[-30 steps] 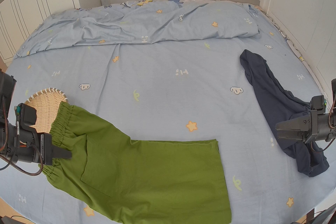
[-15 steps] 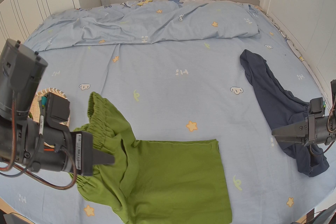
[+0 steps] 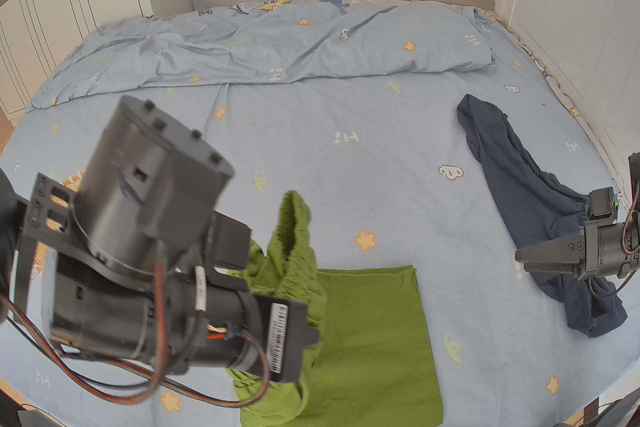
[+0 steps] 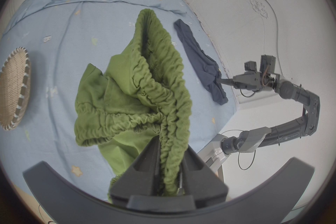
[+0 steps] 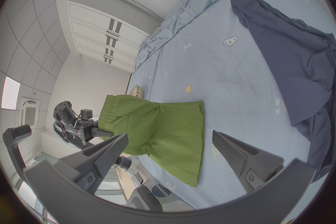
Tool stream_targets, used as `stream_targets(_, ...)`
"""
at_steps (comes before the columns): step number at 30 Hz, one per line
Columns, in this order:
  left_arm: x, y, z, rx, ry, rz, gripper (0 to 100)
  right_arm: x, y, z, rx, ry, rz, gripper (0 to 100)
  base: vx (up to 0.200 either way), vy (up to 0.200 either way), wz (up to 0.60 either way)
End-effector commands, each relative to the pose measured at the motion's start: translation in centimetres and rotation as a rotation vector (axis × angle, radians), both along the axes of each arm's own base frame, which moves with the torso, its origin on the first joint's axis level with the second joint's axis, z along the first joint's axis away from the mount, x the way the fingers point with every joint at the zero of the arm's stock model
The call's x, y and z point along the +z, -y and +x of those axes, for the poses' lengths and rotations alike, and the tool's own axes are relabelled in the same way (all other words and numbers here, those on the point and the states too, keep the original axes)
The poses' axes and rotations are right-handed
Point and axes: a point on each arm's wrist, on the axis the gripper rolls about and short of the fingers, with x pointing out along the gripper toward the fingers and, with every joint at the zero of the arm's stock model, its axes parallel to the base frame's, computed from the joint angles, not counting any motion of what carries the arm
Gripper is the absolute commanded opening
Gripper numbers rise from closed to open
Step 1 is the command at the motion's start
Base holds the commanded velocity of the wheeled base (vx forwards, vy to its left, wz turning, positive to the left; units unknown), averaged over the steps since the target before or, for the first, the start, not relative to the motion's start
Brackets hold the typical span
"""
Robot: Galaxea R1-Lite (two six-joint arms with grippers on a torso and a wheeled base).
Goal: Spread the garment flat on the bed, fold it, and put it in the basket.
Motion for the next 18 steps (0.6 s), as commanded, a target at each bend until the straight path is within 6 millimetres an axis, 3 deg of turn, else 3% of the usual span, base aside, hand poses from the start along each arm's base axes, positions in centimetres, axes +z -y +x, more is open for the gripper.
stream_targets(1,-2.4,3.0,-0.1,-0.067,-0.032,0.05,0,0.0,0.0,0.0,-0.002,-0.001,0.0,100,0.0,0.0,0.0)
stream_targets(18,-4.7,6.8,-0.2,-0.093,-0.041,0.005,0,-0.2,0.1,0.2,-0.006,-0.008,-0.001,100,0.0,0.0,0.0)
